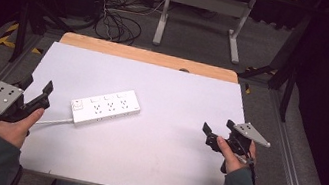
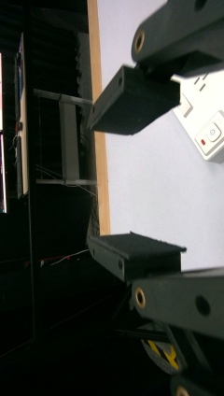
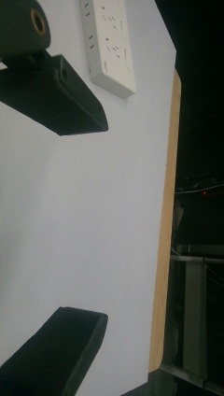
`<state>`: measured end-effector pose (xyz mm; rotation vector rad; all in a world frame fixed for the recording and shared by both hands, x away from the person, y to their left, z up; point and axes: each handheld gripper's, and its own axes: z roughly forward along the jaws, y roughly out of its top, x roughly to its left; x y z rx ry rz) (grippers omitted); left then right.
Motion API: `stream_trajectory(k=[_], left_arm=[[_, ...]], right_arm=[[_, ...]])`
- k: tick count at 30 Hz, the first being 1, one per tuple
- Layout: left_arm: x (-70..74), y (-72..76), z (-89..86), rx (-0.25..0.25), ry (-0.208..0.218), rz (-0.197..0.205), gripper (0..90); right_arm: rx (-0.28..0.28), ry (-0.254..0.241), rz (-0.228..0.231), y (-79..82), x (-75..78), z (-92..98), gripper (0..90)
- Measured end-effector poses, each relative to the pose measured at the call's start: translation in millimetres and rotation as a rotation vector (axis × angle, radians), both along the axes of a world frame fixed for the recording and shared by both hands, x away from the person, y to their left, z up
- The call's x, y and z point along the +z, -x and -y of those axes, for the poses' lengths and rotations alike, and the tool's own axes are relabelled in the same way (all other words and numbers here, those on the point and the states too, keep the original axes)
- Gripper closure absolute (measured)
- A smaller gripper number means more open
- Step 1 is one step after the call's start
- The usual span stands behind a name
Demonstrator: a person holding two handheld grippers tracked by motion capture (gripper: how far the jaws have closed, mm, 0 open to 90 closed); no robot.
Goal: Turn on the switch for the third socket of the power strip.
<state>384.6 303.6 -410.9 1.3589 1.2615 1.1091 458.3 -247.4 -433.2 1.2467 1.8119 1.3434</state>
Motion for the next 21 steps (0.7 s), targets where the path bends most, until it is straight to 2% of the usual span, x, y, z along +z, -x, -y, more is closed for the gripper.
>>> stream_trajectory(k=[4,10,21], left_arm=[[0.4,0.4,-1.3,-0.003,-0.005,0.0,48.6],[-1.0,-0.9,-1.5,-0.018,-0.012,-0.013,62.6],[-2.2,-3.2,-5.7,-0.054,0.013,-0.036,80.7]], right_arm=[[0.0,0.001,-0.001,0.0,-0.2,0.1,8.4],[-0.002,-0.005,-0.007,0.1,-0.5,0.0,8.4],[0.004,-0.003,-0.011,0.2,-0.9,0.4,8.6]])
